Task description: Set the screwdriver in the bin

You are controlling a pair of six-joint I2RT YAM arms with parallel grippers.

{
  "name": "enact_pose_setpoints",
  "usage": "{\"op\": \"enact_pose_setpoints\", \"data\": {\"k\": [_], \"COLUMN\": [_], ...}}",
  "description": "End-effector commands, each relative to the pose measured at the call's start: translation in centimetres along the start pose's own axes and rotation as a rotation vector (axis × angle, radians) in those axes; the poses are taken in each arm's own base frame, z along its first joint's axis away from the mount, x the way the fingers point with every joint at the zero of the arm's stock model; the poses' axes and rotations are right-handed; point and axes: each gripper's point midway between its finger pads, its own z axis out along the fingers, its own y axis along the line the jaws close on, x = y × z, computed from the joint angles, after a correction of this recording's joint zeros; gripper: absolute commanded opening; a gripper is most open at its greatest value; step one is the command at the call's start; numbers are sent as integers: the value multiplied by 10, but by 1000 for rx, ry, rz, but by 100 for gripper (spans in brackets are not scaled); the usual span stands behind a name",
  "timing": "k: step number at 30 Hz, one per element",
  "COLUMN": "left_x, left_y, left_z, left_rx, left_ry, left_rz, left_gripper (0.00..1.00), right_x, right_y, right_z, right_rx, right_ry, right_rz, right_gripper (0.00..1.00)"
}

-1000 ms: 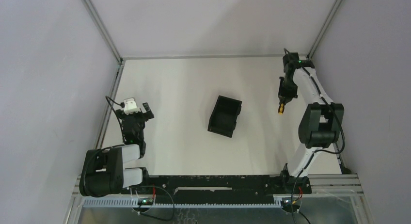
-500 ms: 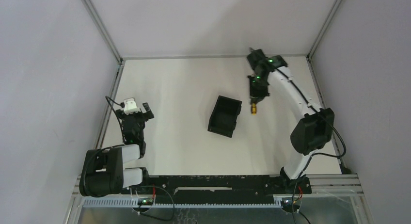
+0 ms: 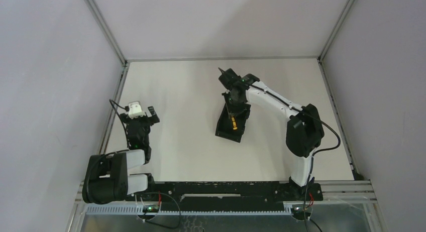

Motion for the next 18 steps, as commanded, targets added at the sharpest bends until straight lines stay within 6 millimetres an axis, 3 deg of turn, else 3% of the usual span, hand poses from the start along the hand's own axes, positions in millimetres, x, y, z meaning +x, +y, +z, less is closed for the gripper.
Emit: {"op": "enact_pose_setpoints", "data": {"k": [1,5,12,18], "left_x": [-25,-26,-25,-25], "left_y": [-2,-3,-3,-3], "left_z": [9,9,9,9], "left_rx": [-1,1,0,0], "left_ry": [-72,-74,-73,-73], "left_rz": [2,2,2,2], "left_gripper": [100,100,100,100], "right_x": [-9,1,8,3], "right_y": [4,1,-9,-8], "right_z": [37,67,98,91], "right_rx": [-17,-5,60,64], "right_ry": [-97,-80,-43,-56], "right_rz": [-19,-21,-13,2], "right_gripper": [0,0,2,38]}}
